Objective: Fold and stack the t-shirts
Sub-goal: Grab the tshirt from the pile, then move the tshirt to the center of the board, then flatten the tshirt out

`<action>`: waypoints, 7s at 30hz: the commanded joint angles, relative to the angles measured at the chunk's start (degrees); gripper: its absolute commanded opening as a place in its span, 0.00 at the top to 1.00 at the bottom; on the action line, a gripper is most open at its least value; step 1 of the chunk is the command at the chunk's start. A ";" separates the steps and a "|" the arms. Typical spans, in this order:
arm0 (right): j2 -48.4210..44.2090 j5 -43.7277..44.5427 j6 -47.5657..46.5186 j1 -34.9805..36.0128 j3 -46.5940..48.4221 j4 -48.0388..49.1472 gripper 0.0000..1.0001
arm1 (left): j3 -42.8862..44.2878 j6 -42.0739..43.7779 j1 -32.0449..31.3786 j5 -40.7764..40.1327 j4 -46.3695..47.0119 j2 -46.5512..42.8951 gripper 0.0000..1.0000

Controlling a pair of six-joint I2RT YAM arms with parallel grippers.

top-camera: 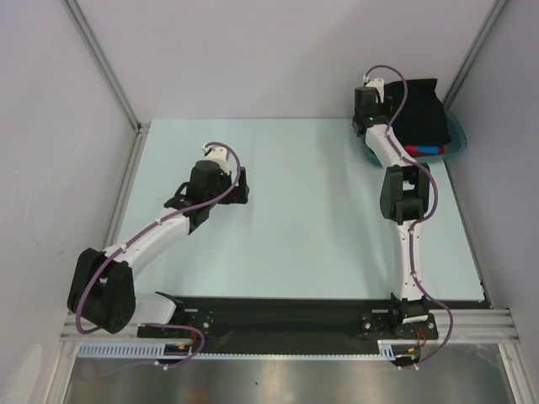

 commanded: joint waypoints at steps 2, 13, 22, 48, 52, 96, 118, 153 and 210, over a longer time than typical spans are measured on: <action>1.17 6.64 0.95 -1.29 3.63 -0.25 0.41 | 2.14 1.16 -0.49 0.75 1.50 0.39 0.00; -2.86 4.72 6.32 -4.36 -0.94 -1.48 1.00 | 1.26 0.81 -0.49 0.84 1.76 0.30 0.00; -19.55 -4.68 4.47 -0.42 -15.34 4.76 1.00 | 0.56 0.37 -0.49 1.37 2.03 0.83 0.00; -50.85 -10.58 -5.19 27.24 -9.82 -10.00 1.00 | -3.66 -5.95 -0.49 -3.46 1.06 -5.14 0.00; -52.79 -5.84 -8.18 37.69 -8.33 -11.06 1.00 | -4.54 -8.76 -0.49 -7.68 -0.78 -7.34 0.00; -80.22 22.48 45.61 34.66 -63.08 -38.75 1.00 | -7.27 -12.45 -7.52 15.93 13.96 9.48 0.00; -82.32 20.54 40.77 33.43 -65.54 -33.39 1.00 | -0.23 -19.40 -13.33 21.58 26.46 27.81 0.35; -90.95 7.10 47.09 47.13 -69.05 -40.41 1.00 | 1.17 -9.56 -13.33 -12.30 -25.37 -28.95 1.00; -41.02 -2.85 34.35 54.70 -53.33 -13.08 0.19 | 4.77 -10.70 -13.06 -21.57 -37.96 -33.98 1.00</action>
